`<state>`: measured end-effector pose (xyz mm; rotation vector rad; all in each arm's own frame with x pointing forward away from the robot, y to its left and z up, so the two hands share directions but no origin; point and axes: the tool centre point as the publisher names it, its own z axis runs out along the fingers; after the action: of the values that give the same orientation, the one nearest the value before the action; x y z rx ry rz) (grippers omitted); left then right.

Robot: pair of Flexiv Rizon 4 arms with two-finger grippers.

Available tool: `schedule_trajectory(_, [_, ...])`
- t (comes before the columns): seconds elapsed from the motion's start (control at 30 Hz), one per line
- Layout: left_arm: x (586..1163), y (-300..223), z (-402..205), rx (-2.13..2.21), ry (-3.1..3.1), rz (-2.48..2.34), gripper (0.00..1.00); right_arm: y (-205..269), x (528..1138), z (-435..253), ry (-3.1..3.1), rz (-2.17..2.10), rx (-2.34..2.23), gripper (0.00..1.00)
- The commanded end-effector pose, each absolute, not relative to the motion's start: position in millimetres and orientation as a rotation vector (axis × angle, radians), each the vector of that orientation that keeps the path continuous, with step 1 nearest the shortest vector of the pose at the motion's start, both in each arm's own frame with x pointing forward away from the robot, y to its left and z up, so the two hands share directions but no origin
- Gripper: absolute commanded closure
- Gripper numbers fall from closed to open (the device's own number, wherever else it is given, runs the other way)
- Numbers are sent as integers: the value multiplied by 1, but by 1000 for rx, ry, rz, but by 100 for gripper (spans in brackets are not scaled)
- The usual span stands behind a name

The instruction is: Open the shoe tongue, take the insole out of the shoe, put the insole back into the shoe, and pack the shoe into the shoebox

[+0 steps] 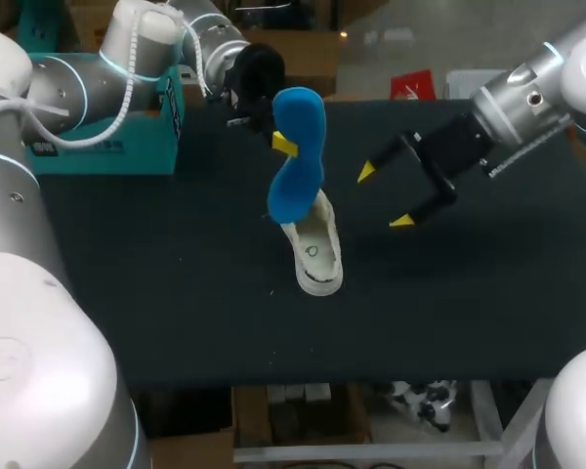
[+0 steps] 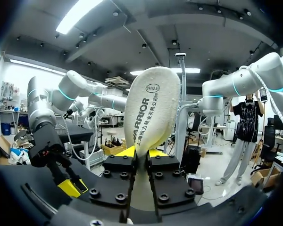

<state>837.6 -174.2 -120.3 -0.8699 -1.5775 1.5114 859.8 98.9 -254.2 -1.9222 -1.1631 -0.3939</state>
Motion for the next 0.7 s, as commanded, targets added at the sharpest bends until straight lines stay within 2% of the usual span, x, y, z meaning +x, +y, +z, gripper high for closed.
schedule_trajectory(0.03, [838,-178,-123,-916,-1592,1483,100,106,858,-258,-1098,-368,-1929,0])
schedule_trajectory(0.7, [798,-205,-172,-1203,-1795,1473,100,125,838,-274,-845,-247,-1886,0])
